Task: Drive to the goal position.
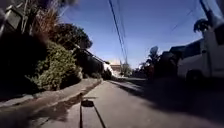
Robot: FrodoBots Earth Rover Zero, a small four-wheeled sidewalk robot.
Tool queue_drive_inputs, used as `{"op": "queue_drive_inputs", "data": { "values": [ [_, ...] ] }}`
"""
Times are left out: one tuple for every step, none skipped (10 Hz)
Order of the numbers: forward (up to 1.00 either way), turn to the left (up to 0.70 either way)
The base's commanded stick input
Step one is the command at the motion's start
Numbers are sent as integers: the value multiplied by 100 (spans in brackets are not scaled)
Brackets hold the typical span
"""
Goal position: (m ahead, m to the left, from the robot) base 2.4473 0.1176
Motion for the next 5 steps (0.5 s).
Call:
{"op": "queue_drive_inputs", "data": {
  "values": [
    [100, 0],
    [100, 0],
    [100, 0],
    [100, 0],
    [100, 0]
  ]
}}
